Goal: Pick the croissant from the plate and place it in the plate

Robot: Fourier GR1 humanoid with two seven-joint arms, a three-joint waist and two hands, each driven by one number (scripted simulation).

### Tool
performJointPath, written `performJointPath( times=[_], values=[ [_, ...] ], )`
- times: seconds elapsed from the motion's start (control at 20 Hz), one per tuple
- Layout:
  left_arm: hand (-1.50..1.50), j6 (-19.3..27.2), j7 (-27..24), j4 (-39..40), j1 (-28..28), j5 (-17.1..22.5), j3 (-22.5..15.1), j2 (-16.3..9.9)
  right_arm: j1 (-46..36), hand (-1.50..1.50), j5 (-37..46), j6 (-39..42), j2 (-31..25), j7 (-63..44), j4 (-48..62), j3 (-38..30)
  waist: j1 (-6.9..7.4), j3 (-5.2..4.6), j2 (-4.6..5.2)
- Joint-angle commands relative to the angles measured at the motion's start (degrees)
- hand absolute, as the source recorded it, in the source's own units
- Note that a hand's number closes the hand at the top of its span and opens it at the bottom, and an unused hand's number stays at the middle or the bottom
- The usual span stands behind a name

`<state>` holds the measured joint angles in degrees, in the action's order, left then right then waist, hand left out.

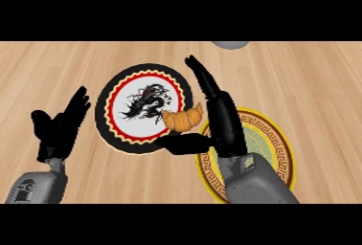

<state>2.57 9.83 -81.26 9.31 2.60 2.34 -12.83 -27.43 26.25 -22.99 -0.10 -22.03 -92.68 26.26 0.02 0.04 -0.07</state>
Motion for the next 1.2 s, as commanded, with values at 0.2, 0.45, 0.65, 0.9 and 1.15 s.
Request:
performJointPath(
  times=[0.2, 0.45, 0.65, 0.9, 1.15],
  values=[
    [0.00, -0.4, -1.5, 0.6, -0.1, -0.3, 0.9, 0.4, 4.3, -1.50, -18.1, 10.1, -2.0, 4.9, -1.7, -8.5, 0.03, -0.02, 0.16],
    [0.00, -2.3, -2.4, 1.3, -1.0, -0.6, 1.7, 0.5, 11.1, -1.50, -17.5, 13.4, -3.7, 13.3, -3.1, -10.3, -0.03, -0.03, 0.06],
    [0.00, -3.6, 1.9, -1.7, -0.6, 1.0, 3.1, -0.6, 11.5, -1.50, -20.2, 17.6, -6.9, 13.9, -4.2, -16.1, 0.05, -0.02, 0.03],
    [0.00, -6.3, -1.8, 1.4, -0.5, 1.5, 5.4, -1.8, 13.3, -1.50, -20.0, 19.0, -6.3, 19.6, -0.6, -18.5, 0.09, -0.03, 0.10],
    [0.00, -2.7, 2.7, 0.1, 3.5, -1.7, 3.2, 1.5, 13.3, -1.50, -17.4, 20.9, -7.1, 13.8, -4.8, -19.6, -0.07, -0.04, 0.05]
  ],
)
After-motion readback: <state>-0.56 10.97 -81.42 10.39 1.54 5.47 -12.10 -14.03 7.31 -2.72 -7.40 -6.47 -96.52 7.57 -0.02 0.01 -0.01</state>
